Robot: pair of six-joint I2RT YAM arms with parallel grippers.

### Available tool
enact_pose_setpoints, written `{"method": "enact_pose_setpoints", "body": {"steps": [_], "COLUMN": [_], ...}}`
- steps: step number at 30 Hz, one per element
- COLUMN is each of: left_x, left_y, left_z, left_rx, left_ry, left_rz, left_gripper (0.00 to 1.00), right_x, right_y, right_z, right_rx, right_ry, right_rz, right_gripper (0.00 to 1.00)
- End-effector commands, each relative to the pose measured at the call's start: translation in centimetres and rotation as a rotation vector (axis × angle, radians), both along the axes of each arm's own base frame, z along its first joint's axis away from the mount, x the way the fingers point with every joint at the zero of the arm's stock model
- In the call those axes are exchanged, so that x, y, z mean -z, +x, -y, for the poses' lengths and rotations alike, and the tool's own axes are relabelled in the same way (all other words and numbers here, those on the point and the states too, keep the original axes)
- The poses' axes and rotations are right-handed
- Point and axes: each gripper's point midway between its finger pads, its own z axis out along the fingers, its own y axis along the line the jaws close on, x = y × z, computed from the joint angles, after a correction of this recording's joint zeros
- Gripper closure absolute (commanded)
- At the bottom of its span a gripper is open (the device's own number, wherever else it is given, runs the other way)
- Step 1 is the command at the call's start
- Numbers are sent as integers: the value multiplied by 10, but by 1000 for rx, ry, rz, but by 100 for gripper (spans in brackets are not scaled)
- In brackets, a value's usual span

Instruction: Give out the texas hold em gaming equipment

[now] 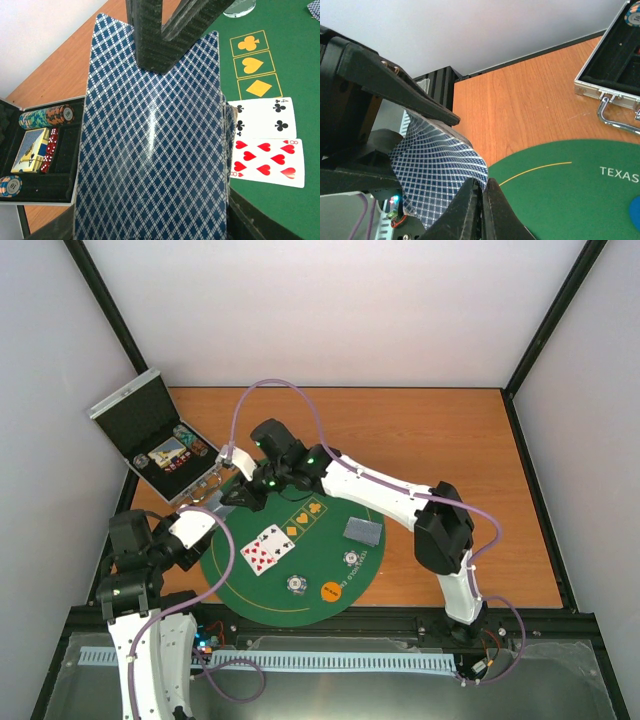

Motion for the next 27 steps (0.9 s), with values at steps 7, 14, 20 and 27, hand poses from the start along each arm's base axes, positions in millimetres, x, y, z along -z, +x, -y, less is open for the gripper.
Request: {"method": "enact_pose_setpoints", "body": {"steps": [7,14,20,27], "left_x": [-12,-12,-12,-13], "left_y": [3,3,3,3], "left_z": [1,1,1,1], "left_rx": [10,10,10,6], "left_ry": [0,0,-2,0], "left_rz": [49,51,50,54], "left_gripper": [49,49,49,49], "right_x": [-34,-50,-79,-70], "right_y": [-2,18,20,81], "right_z": [9,27,48,108], "right_rx": [-11,48,57,349], "right_ry": [30,41,92,-10], "right_rz": [52,85,156,442], "right_gripper": [97,97,97,97]}}
